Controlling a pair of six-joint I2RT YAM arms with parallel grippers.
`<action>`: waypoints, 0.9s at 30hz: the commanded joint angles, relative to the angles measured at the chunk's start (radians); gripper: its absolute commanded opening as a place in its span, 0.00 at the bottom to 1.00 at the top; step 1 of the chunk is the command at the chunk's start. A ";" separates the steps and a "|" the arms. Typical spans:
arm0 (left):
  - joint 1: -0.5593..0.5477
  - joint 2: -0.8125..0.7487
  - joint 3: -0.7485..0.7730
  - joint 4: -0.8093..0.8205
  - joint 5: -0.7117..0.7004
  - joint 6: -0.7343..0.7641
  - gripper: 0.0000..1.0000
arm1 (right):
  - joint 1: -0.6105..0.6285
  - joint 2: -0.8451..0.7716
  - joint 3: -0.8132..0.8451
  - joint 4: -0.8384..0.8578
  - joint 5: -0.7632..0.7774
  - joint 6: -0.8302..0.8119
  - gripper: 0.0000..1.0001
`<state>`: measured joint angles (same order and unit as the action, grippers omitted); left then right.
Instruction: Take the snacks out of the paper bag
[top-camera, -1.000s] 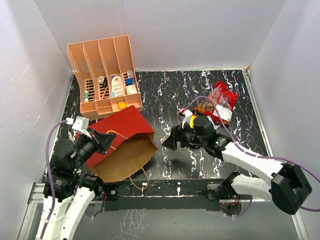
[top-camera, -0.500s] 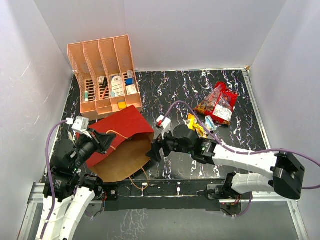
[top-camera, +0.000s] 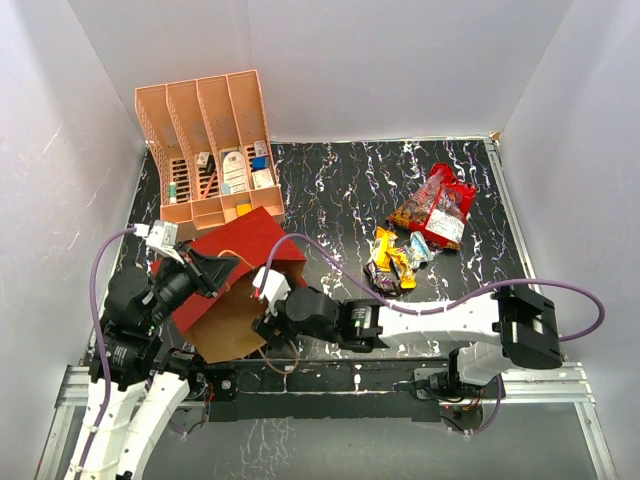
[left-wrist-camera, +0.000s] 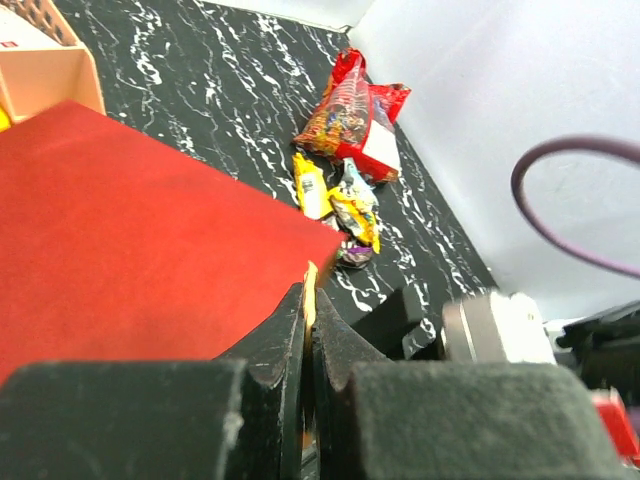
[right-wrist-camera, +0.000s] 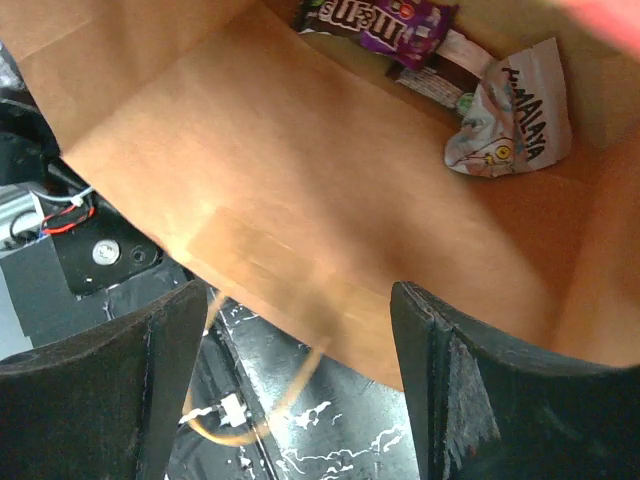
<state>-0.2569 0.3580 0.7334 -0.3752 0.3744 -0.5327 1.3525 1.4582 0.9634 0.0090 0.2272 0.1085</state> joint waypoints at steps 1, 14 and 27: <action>0.005 0.054 0.050 0.092 0.072 -0.060 0.00 | 0.038 0.018 0.046 0.083 0.131 -0.076 0.76; 0.006 0.069 0.124 0.058 0.075 -0.046 0.00 | 0.040 -0.021 -0.035 0.124 0.295 -0.115 0.79; 0.007 0.098 0.180 0.026 0.104 -0.032 0.00 | 0.040 0.361 0.131 0.402 0.363 -0.274 0.54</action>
<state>-0.2569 0.4511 0.8639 -0.3523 0.4500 -0.5755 1.3922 1.7370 1.0203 0.2359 0.5205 -0.0742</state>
